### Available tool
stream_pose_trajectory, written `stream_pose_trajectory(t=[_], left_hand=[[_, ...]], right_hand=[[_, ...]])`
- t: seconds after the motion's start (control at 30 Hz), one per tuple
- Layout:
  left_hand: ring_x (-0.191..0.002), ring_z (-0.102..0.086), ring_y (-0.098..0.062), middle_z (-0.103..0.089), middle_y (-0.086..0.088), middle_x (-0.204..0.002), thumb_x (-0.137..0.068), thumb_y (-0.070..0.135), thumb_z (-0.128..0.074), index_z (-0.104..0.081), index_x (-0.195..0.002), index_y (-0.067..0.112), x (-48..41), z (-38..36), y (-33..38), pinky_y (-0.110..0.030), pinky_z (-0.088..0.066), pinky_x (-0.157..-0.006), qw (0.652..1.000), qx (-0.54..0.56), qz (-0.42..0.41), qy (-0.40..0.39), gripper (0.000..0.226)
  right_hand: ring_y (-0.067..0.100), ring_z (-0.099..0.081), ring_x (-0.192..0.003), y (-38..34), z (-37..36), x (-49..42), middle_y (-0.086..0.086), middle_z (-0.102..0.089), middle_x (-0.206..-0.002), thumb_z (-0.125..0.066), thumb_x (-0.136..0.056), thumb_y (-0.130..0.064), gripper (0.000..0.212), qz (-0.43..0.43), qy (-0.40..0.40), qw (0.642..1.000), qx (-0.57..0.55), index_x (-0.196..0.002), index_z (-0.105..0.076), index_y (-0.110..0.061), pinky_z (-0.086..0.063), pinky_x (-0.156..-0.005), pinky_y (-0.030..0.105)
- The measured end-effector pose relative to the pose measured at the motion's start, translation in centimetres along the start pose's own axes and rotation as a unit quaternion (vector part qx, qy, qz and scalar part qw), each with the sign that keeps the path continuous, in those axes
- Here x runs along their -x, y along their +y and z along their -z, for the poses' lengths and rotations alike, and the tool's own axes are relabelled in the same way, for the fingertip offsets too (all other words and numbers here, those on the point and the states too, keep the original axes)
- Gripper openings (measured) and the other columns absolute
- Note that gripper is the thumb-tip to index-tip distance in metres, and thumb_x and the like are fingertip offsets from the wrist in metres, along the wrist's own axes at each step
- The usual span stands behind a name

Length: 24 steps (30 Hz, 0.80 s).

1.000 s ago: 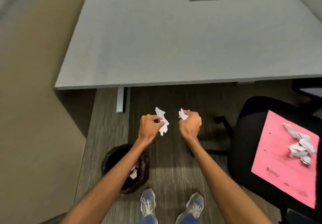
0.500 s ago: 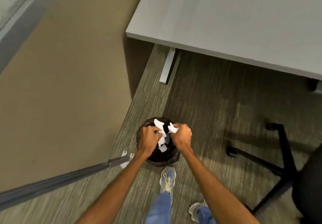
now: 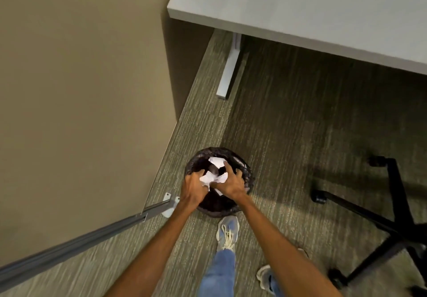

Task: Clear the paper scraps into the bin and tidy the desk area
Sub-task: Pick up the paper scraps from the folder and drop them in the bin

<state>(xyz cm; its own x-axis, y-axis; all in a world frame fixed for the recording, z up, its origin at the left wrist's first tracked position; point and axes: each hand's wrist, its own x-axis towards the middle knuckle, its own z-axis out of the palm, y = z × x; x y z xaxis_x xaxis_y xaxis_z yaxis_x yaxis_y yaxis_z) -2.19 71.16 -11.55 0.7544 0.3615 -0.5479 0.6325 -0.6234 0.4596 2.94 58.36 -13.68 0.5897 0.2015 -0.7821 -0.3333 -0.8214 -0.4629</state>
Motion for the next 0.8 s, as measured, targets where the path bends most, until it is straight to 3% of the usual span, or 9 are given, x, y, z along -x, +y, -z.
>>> stream_pose_trajectory(t=[0.13,0.27,0.4,0.8], left_hand=[[-0.123,-0.057,-0.037,-0.061,-0.021,-0.133,-0.086,0.023,-0.065,-0.05,-0.141,0.007,0.6,0.6,0.4,-0.041,-0.048,-0.1,0.999,-0.04,0.014,-0.013,0.059],[-0.149,-0.021,-0.032,-0.029,-0.017,-0.159,-0.094,0.041,-0.056,-0.022,-0.154,0.006,1.1,2.3,4.0,-0.046,-0.026,-0.118,0.993,-0.109,-0.034,0.005,0.077],[-0.154,0.0,-0.028,-0.007,-0.013,-0.166,-0.095,0.057,-0.043,-0.007,-0.157,0.01,1.9,4.0,9.5,-0.056,-0.012,-0.121,0.985,-0.138,-0.095,0.025,0.085],[-0.152,0.013,-0.024,0.008,-0.009,-0.165,-0.092,0.071,-0.022,0.006,-0.156,0.017,7.4,3.5,30.0,-0.053,0.006,-0.122,0.936,-0.197,-0.286,0.062,0.088]], right_hand=[[0.043,-0.019,-0.146,0.0,1.8,1.1,0.022,-0.012,-0.16,-0.069,-0.08,-0.057,0.096,-0.02,-0.001,1.0,-0.002,-0.155,-0.014,-0.035,-0.026,-0.117,0.053],[0.035,-0.017,-0.147,-0.6,6.1,4.0,0.013,-0.013,-0.161,-0.063,-0.082,-0.059,0.087,-0.022,0.062,0.998,-0.018,-0.153,-0.017,-0.04,-0.031,-0.111,0.059],[0.031,-0.015,-0.149,-0.6,11.5,7.4,0.014,-0.016,-0.16,-0.058,-0.085,-0.063,0.082,0.005,0.139,0.99,-0.005,-0.153,-0.018,-0.038,-0.027,-0.11,0.066],[0.029,-0.016,-0.149,5.3,28.3,17.3,0.01,-0.018,-0.16,-0.041,-0.086,-0.07,0.078,0.016,0.38,0.923,-0.061,-0.151,-0.018,-0.035,-0.02,-0.112,0.067]])
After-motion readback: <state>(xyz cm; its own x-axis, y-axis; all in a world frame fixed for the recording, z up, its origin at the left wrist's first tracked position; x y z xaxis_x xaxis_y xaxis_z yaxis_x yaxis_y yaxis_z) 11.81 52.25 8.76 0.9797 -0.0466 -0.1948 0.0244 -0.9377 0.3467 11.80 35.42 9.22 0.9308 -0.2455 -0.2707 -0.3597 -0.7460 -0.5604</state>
